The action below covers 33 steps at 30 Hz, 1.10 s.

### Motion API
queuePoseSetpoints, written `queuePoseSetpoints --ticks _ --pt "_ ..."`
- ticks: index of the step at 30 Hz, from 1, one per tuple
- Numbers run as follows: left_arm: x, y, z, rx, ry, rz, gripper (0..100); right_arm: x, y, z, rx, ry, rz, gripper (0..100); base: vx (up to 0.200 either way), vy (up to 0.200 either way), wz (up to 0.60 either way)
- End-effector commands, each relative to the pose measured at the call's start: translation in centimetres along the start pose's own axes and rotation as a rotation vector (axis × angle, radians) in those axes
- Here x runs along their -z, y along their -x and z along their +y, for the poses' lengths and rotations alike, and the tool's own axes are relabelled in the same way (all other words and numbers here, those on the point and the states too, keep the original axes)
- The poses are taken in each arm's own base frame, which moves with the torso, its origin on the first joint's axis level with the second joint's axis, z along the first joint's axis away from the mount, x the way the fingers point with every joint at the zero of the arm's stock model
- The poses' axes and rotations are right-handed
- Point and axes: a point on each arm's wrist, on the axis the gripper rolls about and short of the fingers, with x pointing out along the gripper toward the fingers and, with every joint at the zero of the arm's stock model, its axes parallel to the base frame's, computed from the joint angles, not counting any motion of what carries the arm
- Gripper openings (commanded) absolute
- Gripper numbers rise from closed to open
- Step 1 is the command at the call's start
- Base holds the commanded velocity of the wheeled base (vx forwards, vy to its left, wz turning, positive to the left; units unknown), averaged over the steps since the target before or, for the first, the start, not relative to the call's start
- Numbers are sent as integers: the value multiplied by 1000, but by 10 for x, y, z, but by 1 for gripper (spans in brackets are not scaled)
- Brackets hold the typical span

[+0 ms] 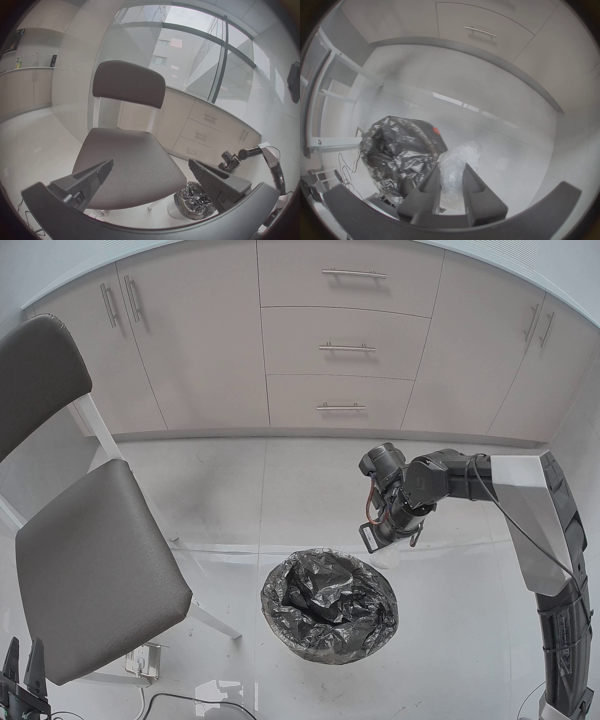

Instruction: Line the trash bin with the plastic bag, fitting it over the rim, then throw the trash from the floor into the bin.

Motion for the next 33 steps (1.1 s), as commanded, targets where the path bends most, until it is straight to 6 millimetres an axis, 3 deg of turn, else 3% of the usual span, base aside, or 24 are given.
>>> queuePoseSetpoints --ticks 1,15,24,33 --pt "4 0 2 -2 6 -1 100 0 9 23 -28 40 -20 0 0 0 0" --pt "4 0 2 -20 -1 -6 100 13 15 85 -96 148 -23 0 0 0 0" --pt "4 0 2 -18 -1 -5 100 20 14 105 -112 182 -16 0 0 0 0" --pt "4 0 2 -18 1 -5 100 24 -3 111 -110 182 -14 0 0 0 0"
